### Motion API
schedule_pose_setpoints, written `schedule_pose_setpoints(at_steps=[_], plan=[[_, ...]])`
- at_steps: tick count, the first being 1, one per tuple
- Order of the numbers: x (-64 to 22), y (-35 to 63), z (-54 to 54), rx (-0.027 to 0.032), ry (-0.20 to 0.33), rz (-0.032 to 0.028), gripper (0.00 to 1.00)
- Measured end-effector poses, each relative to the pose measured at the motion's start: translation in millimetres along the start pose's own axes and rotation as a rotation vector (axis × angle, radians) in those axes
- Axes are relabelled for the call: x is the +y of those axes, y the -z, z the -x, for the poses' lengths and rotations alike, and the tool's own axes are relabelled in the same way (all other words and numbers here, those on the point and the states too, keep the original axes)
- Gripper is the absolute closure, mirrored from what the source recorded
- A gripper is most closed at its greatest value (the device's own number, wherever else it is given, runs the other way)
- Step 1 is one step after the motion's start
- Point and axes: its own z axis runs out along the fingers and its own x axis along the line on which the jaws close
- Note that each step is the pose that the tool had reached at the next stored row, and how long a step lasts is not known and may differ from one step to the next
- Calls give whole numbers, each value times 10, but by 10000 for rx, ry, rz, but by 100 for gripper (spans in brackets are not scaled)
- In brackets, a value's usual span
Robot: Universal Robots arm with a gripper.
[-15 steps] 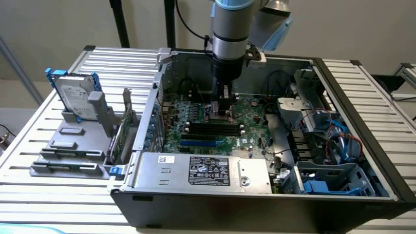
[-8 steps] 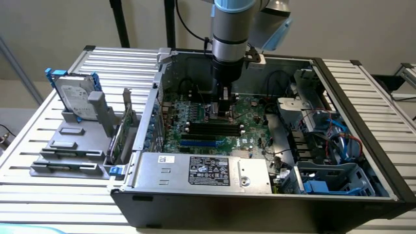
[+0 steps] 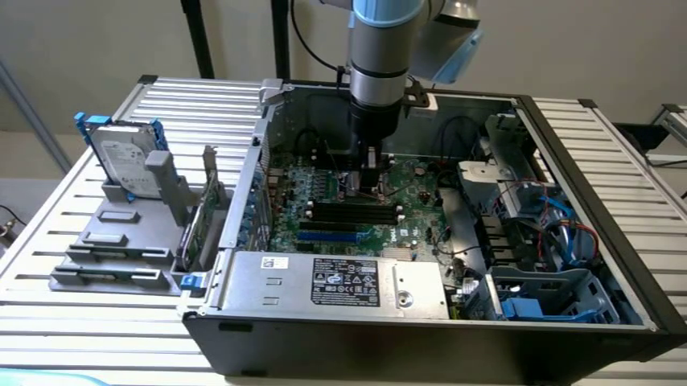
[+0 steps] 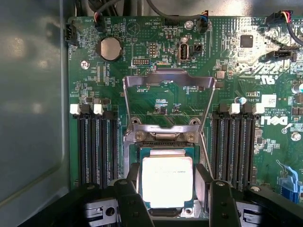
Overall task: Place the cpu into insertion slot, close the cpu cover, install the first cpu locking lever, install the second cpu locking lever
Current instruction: 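Place the cpu into insertion slot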
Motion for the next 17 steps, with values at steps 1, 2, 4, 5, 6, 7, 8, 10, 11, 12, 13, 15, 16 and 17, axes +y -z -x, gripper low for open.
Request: schedule_pose_setpoints(at_steps=[1,2,4,5,6,7,8,10,11,12,13,15,16,17], plan=[[-1,-7,0,-1,-23,0,45],[-2,-13,1,-2,-43,0,45],[-4,-25,1,-2,-84,1,45],[-7,-30,1,-3,-108,2,45],[-11,-34,1,-4,-128,2,45],[-15,-38,1,-5,-142,2,45],[-20,-41,1,-6,-152,2,45],[-24,-47,0,-5,-160,3,45],[-24,-48,-1,-4,-159,6,45],[-25,-50,-4,-4,-161,13,45],[-26,-51,-5,-4,-161,18,45],[-26,-55,-8,-4,-160,32,45],[-27,-58,-9,-4,-161,41,45],[-28,-61,-10,-3,-160,54,45]])
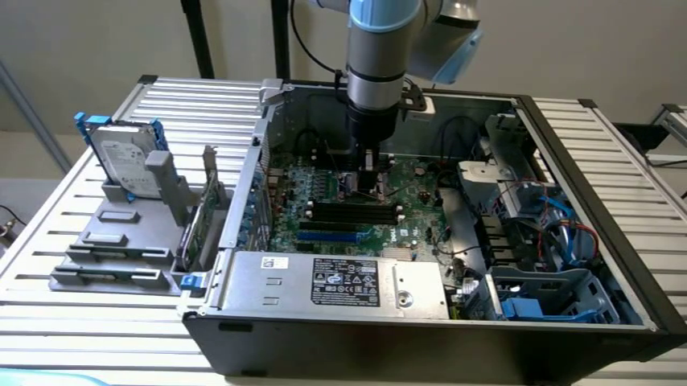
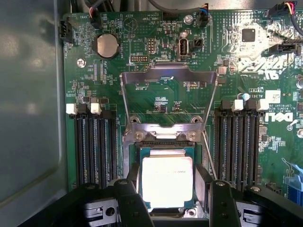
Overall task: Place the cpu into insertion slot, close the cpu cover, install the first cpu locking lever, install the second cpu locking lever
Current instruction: 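Place the cpu into insertion slot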
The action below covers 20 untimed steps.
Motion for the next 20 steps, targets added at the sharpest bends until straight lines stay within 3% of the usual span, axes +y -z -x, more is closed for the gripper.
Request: schedule_pose_setpoints(at_steps=[6,20], plan=[[-4,-19,-10,3,1,54,45],[-25,-40,-20,-46,4,104,45]])
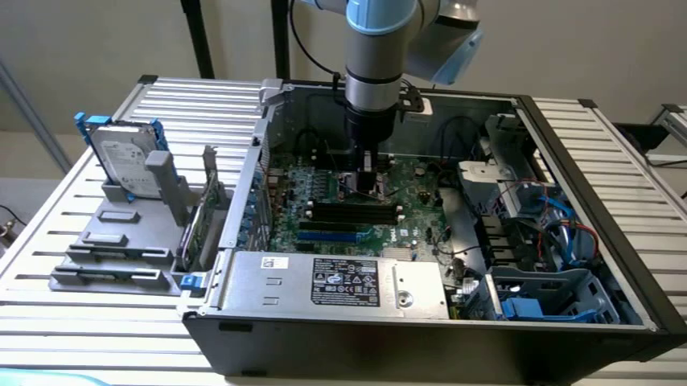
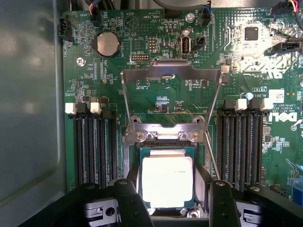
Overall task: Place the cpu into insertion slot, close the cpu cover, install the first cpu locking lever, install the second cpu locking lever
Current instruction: 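Place the cpu into insertion slot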
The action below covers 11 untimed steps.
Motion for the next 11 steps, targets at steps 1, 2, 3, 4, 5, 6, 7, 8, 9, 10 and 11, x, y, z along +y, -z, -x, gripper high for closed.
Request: schedule_pose_setpoints(at_steps=[1,2,3,4,5,6,7,8,9,10,11], plan=[[0,-1,-3,-2,0,5,45],[-1,-1,-5,-6,0,9,45],[-1,-2,-8,-9,0,14,45],[-1,-2,-10,-15,1,19,45],[-1,-3,-12,-22,2,26,45],[-1,-4,-12,-32,2,32,45],[-1,-4,-13,-43,2,38,45],[-1,-5,-13,-56,3,43,45],[-1,-5,-13,-68,3,49,45],[-1,-6,-13,-81,4,55,45],[-1,-7,-13,-93,5,63,45]])
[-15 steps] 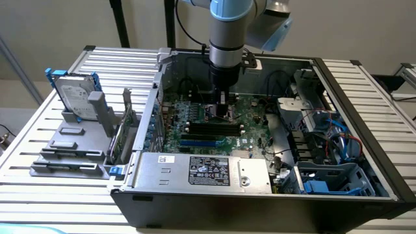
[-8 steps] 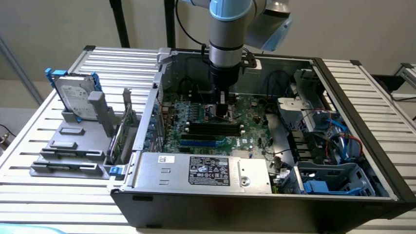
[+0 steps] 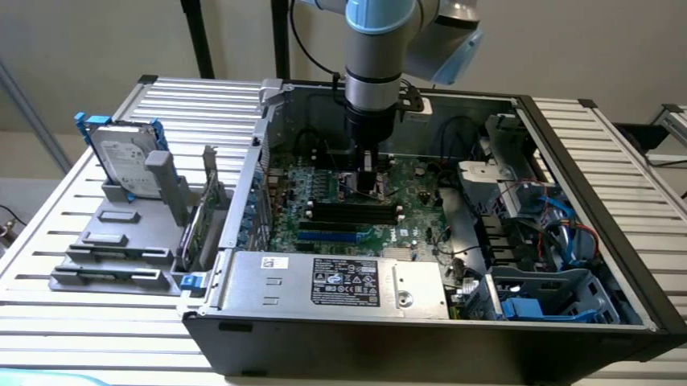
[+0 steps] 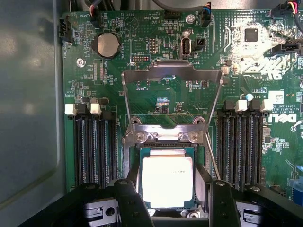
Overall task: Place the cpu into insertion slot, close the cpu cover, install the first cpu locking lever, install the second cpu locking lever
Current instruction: 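Place the cpu into insertion slot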
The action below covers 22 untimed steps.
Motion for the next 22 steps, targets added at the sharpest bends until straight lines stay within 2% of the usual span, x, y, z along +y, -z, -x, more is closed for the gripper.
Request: schedule_pose_setpoints(at_steps=[5,22], plan=[[-2,-5,0,-24,1,13,45],[-16,-16,-15,-28,0,15,45]])
